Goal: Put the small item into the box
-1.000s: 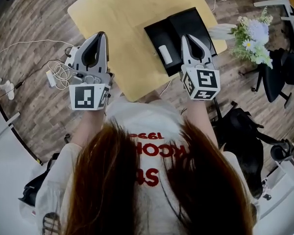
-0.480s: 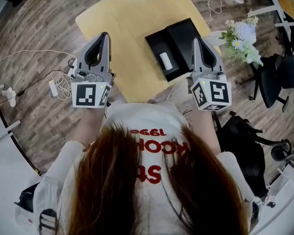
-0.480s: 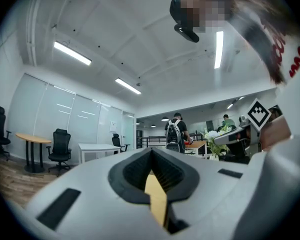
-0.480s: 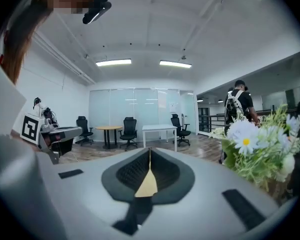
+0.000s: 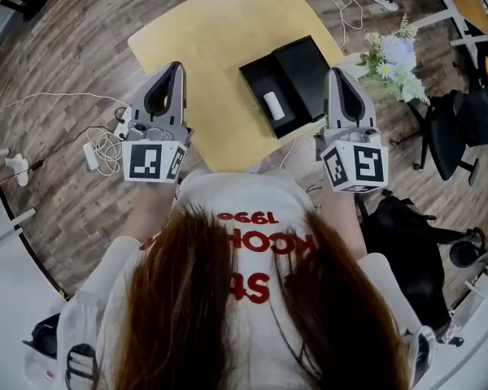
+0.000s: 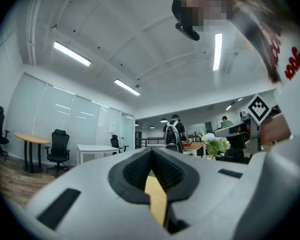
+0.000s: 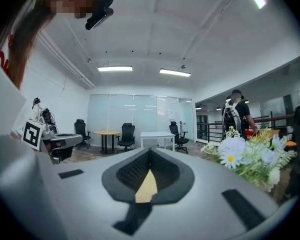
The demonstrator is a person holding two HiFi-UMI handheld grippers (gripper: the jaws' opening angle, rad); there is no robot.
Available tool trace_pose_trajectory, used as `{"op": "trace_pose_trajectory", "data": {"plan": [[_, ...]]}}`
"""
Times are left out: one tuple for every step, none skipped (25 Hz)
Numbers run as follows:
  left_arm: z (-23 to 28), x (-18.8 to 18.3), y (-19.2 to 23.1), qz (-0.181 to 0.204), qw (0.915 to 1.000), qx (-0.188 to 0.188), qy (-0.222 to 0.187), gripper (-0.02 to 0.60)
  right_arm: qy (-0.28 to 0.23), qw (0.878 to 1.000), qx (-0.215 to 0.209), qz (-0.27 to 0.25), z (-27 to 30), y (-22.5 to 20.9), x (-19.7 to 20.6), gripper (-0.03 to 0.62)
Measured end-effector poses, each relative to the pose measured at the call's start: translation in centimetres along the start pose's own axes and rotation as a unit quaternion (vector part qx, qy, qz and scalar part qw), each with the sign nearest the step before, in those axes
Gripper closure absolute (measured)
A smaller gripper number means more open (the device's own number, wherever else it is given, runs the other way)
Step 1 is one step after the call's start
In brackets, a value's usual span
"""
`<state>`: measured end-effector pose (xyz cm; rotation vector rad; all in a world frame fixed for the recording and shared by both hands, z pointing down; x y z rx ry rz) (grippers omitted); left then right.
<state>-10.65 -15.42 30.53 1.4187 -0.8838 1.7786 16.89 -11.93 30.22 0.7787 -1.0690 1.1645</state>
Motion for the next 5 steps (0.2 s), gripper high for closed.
{"op": "trace_pose_trajectory", "data": {"plan": [[-0.07,0.00,-0.02,0.000,1.0000,0.000,0.000,0.577,-0.001,1.000,0.001,0.000,-0.12,0.01,-0.01,0.588],[-0.15,0.03,-0.05,0.000,1.0000,0.000,0.000,0.577,-0.001,1.000,0.002,0.001,-0.23,0.02,0.01,0.588],[-0.24,0.09,-0.09,0.000,1.0000,0.000,0.001,0.577,0.000,1.000,0.004,0.002,-0.34,0.02,0.05,0.588],[-0.32,0.16,-0.14,0.000,1.0000,0.000,0.001,0.577,0.000,1.000,0.004,0.003,-0.43,0.03,0.09,0.588],[-0.40,0.23,-0.18,0.000,1.0000,0.000,0.002,0.577,0.001,1.000,0.005,0.004,-0.51,0.03,0.12,0.588]]}}
Point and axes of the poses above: the fingertips, and each gripper's own axes: z forward along the fingers, y to its left, x out of its underside, the point moved 3 cm from there along -z, backward along the fingers, and after that the axes turned 14 degrees about y, right-handed, at the moved point
